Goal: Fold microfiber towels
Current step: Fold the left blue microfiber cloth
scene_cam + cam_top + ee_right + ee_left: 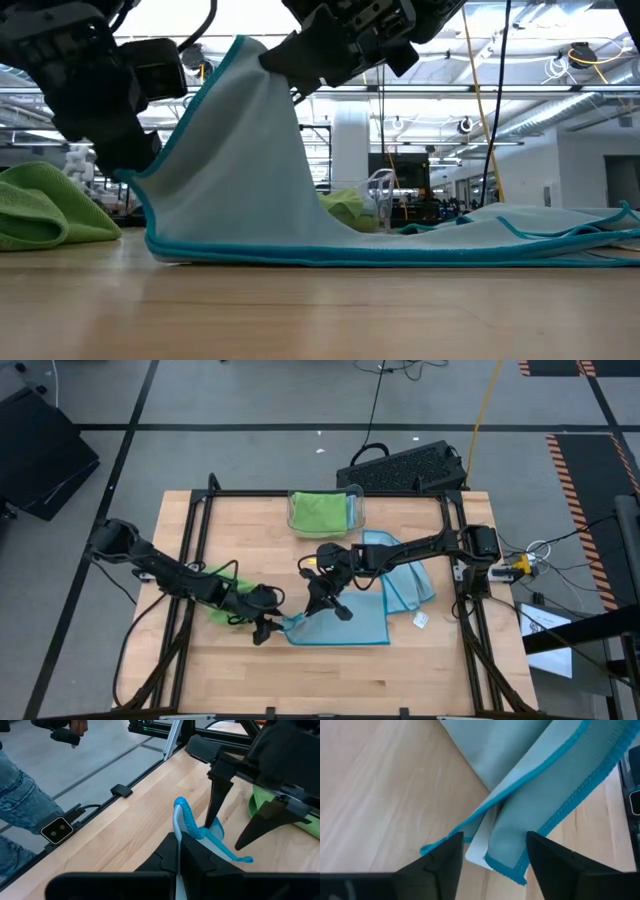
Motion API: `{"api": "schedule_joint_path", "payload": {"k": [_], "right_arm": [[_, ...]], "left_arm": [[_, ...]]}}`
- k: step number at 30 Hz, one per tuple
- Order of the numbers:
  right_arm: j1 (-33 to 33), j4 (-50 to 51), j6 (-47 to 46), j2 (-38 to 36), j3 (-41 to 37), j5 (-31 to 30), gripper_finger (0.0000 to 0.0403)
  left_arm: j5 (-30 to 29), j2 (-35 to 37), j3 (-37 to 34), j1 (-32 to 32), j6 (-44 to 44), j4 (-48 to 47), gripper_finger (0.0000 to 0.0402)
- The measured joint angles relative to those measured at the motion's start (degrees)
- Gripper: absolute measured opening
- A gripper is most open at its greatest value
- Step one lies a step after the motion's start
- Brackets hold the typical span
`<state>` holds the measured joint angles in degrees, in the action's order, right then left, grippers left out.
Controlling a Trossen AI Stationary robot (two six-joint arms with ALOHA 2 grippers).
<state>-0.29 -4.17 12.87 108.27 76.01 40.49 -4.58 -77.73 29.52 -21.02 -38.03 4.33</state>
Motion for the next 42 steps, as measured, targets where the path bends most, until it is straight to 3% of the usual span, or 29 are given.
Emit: {"api": "schedule_joint_path", "payload": {"k": [8, 16, 24, 30, 38, 42], "right_arm": [[-0.03, 0.46, -0.01, 0.0, 0.02, 0.04, 0.0003], [-0.03, 0.7, -0.03, 0.0, 0.02, 0.22, 0.0004], [-0.03, 0.77, -0.01, 0.0, 0.02, 0.24, 0.0004], [-0.03, 0.79, -0.01, 0.0, 0.02, 0.26, 0.0004], [-0.03, 1.01, -0.07, 0.0, 0.04, 0.26, 0.0004], [-0.03, 1.01, -0.14, 0.0, 0.09, 0.26, 0.0004]], "left_arm": [[0.09, 5.47, 0.0, 0.11, -7.6, -6.19, 0.0211], [-4.5, 10.69, 0.02, -4.14, -4.64, -8.94, 0.0276], [-9.24, 5.0, 0.0, -4.49, 3.08, -5.43, 0.0334], [-2.52, -3.75, 0.04, -0.08, 7.76, 4.78, 0.0335], [-3.95, -6.32, 0.02, 5.01, 7.74, 7.27, 0.0335], [4.22, -6.36, 0.02, 8.17, 11.05, 9.42, 0.032]]}}
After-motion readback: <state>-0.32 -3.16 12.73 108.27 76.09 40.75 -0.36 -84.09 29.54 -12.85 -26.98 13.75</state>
